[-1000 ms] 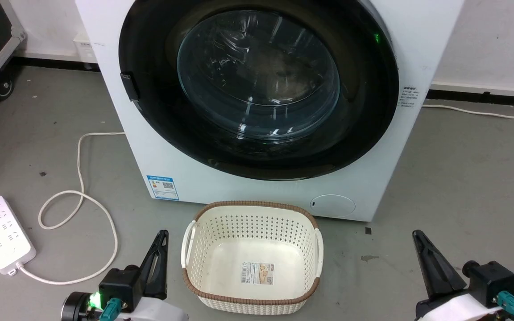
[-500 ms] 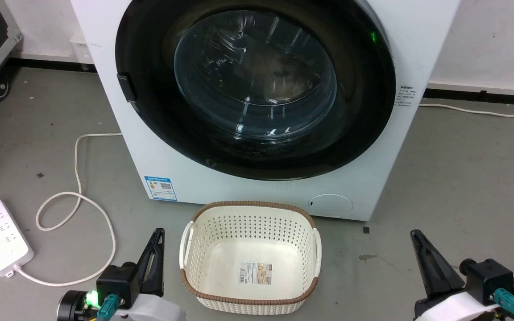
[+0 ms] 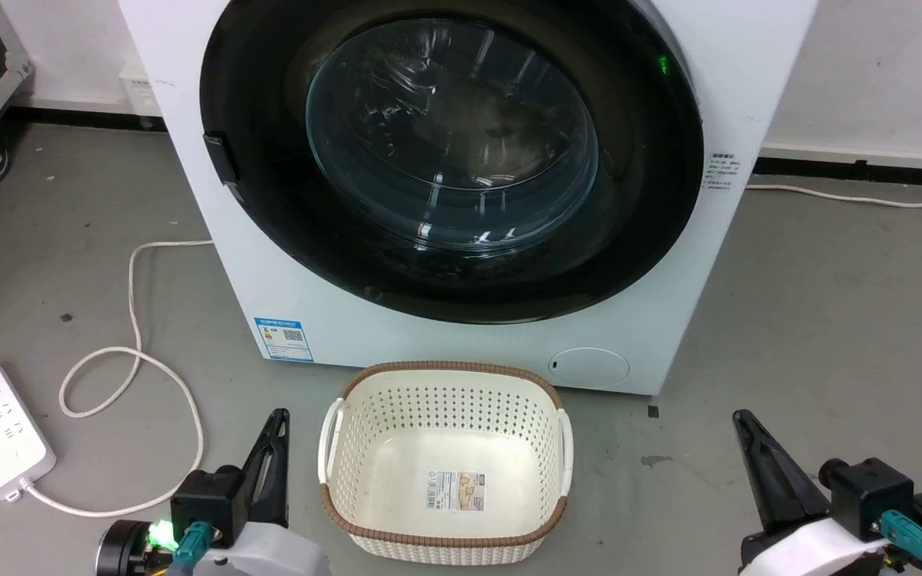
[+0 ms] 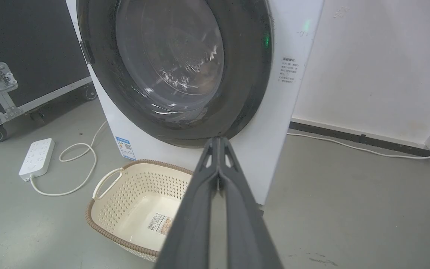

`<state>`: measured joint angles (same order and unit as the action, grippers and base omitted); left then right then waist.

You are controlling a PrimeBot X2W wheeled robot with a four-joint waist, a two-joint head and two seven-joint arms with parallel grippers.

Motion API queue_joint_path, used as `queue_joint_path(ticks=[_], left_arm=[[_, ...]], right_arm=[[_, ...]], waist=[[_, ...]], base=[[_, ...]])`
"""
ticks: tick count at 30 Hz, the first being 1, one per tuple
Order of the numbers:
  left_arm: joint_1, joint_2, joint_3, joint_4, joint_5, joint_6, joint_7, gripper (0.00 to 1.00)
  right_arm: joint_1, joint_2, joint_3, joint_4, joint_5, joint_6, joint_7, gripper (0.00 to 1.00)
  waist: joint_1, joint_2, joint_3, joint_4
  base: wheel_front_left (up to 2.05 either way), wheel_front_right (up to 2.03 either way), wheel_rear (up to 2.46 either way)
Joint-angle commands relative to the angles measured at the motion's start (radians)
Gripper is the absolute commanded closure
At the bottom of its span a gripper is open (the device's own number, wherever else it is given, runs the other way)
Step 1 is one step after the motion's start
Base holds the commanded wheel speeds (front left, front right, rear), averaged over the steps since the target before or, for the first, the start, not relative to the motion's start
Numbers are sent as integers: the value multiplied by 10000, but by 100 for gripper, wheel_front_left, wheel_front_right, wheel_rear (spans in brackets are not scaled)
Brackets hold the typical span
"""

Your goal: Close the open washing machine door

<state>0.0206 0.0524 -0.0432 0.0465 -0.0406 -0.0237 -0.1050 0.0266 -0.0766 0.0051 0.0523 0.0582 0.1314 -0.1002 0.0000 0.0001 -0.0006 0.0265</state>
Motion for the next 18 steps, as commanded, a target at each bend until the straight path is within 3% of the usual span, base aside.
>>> queue_joint_path(ticks=[1, 18], left_arm=[[-110, -8, 63, -75, 88, 55, 67, 100], [-142, -13, 186, -205, 194, 116, 395, 100]], right_arm=[[-133, 71, -13, -98, -112, -5, 64, 100], [-177, 135, -26, -240, -268, -6, 377, 100]], waist=[[0, -1, 0, -11], [0, -1, 2, -95]], base=[[0, 0, 0], [0, 0, 0]])
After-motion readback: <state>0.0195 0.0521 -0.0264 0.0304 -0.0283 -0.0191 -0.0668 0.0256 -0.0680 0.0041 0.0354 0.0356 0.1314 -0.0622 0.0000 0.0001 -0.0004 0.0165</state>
